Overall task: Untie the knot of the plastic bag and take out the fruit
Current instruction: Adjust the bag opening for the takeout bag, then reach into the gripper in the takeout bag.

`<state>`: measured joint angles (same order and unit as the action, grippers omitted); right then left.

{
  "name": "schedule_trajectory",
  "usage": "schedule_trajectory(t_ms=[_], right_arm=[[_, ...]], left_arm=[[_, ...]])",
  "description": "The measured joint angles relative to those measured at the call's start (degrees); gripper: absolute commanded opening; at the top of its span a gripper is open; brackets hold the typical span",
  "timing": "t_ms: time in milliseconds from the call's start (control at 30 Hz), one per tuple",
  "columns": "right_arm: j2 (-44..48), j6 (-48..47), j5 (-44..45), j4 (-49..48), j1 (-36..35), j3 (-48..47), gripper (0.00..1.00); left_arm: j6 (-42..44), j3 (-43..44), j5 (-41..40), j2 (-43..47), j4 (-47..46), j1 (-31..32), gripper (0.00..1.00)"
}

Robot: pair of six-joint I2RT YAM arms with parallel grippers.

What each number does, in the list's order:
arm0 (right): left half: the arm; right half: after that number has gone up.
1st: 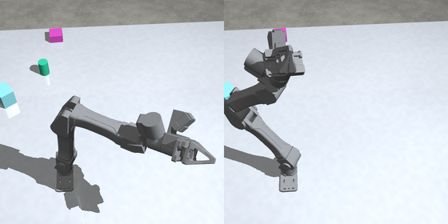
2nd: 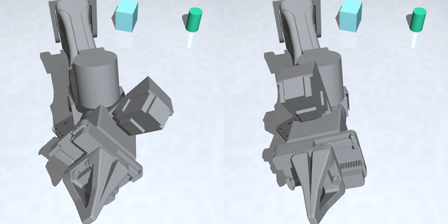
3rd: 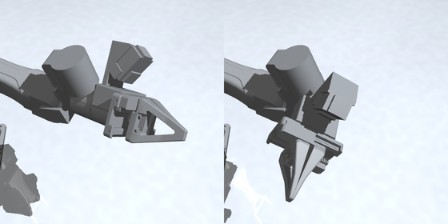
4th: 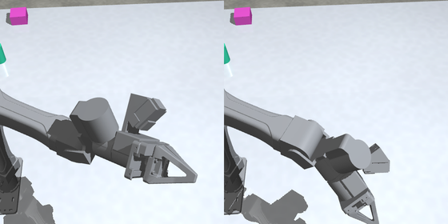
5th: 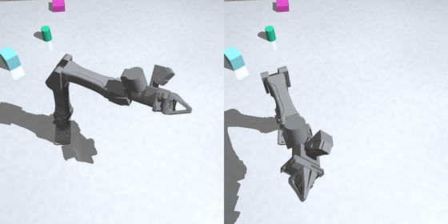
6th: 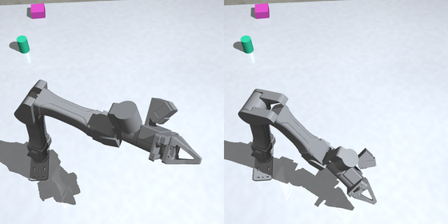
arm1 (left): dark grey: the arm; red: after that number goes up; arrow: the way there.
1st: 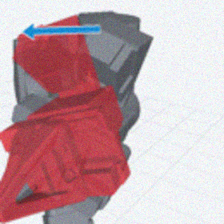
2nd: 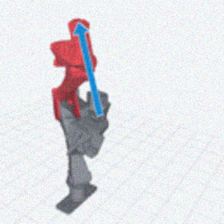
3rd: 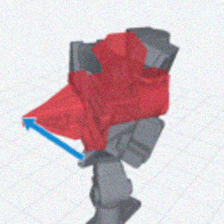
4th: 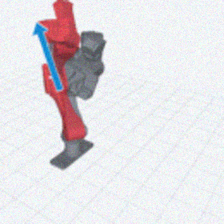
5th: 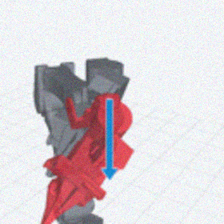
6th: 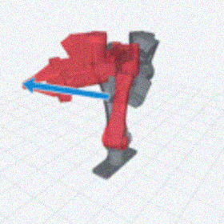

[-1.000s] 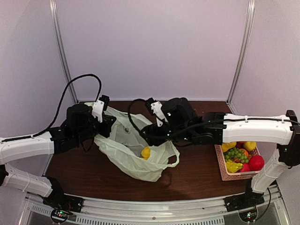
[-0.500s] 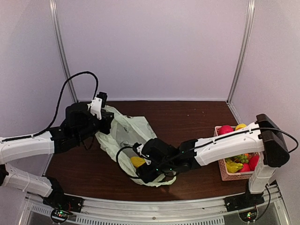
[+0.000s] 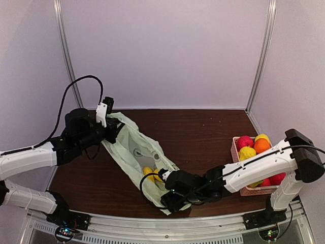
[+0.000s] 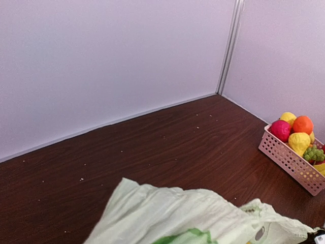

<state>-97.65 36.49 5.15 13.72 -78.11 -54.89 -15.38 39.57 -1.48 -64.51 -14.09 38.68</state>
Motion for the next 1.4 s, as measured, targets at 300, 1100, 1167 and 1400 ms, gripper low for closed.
schedule_trajectory(t_ms=[300, 1100, 1167, 1400], right_arm=[[4.5, -1.8, 4.1, 2.1, 0.0, -8.9, 0.62], [-11.4, -6.7, 5.7, 5.0, 9.1, -23.2, 0.6], [-11.4, -6.7, 5.7, 5.5, 10.4, -23.2, 0.62], [-12.2, -7.5, 5.4, 6.9, 13.8, -22.7, 0.65]], left_arm=[[4.2, -2.2, 12.6, 7.5, 3.0, -0.3, 0.0], [9.1, 7.6, 16.4, 0.8, 18.7, -0.3, 0.0], [9.5, 7.6, 16.2, 1.0, 18.7, -0.3, 0.0], [9.8, 7.5, 14.6, 2.4, 18.8, -0.3, 0.0]])
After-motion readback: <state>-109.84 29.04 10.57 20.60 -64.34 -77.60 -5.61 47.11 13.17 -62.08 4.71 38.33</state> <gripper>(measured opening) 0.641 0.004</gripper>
